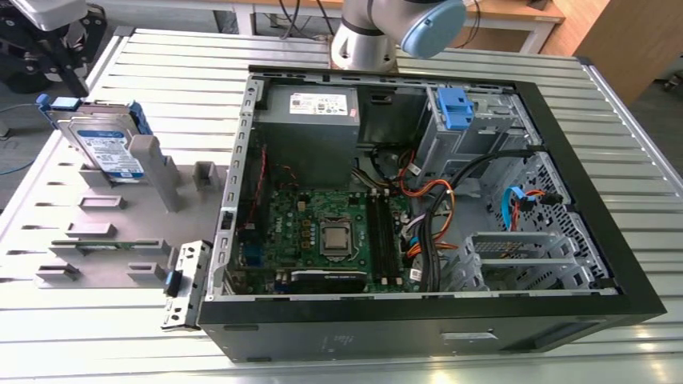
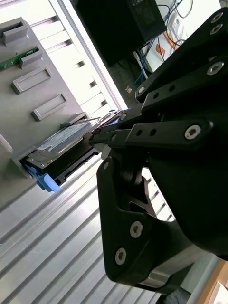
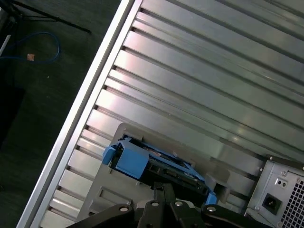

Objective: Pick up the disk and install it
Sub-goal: 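Pick up the disk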

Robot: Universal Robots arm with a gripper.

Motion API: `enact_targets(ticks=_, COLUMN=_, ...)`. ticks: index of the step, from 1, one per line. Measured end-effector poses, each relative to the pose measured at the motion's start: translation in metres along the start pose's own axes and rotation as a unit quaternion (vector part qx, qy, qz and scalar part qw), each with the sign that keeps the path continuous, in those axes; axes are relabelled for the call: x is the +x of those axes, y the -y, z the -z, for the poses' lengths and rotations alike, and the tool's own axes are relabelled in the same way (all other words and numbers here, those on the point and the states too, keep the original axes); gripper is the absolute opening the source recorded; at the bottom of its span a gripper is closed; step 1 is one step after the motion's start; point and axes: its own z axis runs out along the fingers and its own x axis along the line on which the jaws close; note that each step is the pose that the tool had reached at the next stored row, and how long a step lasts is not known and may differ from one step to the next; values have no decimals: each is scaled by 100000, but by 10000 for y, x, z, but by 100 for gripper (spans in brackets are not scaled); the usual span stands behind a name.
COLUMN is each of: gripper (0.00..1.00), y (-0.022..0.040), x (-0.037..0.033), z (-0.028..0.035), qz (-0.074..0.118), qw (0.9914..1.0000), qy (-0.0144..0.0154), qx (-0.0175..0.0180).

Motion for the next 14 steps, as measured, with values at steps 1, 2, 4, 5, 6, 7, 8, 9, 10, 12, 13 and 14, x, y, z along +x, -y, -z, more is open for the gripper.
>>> enact_targets(ticks=1, gripper=11, y=0, x=0, z=0, qz=772, qw=99997, qy=-29, qx=-17)
enact_targets(ticks=2, gripper=11, y=0, x=0, z=0, qz=1567, qw=99988, qy=-58, qx=-39)
enact_targets(ticks=4, gripper=11, y=0, x=0, z=-1, qz=3211, qw=99948, qy=-119, qx=-76)
enact_targets(ticks=5, gripper=11, y=0, x=0, z=-1, qz=4073, qw=99917, qy=-150, qx=-99)
enact_targets(ticks=6, gripper=11, y=0, x=0, z=-1, qz=4872, qw=99881, qy=-181, qx=-116)
enact_targets(ticks=7, gripper=11, y=0, x=0, z=-1, qz=5681, qw=99838, qy=-209, qx=-137)
enact_targets(ticks=8, gripper=11, y=0, x=0, z=-2, qz=6466, qw=99790, qy=-236, qx=-154)
enact_targets(ticks=9, gripper=11, y=0, x=0, z=-2, qz=7283, qw=99734, qy=-269, qx=-173)
enact_targets(ticks=10, gripper=11, y=0, x=0, z=-2, qz=8110, qw=99670, qy=-301, qx=-195)
enact_targets(ticks=12, gripper=11, y=0, x=0, z=-3, qz=9772, qw=99520, qy=-357, qx=-234)
enact_targets(ticks=13, gripper=11, y=0, x=0, z=-2, qz=10590, qw=99437, qy=-392, qx=-255)
enact_targets(ticks=14, gripper=11, y=0, x=0, z=-3, qz=11446, qw=99341, qy=-419, qx=-275)
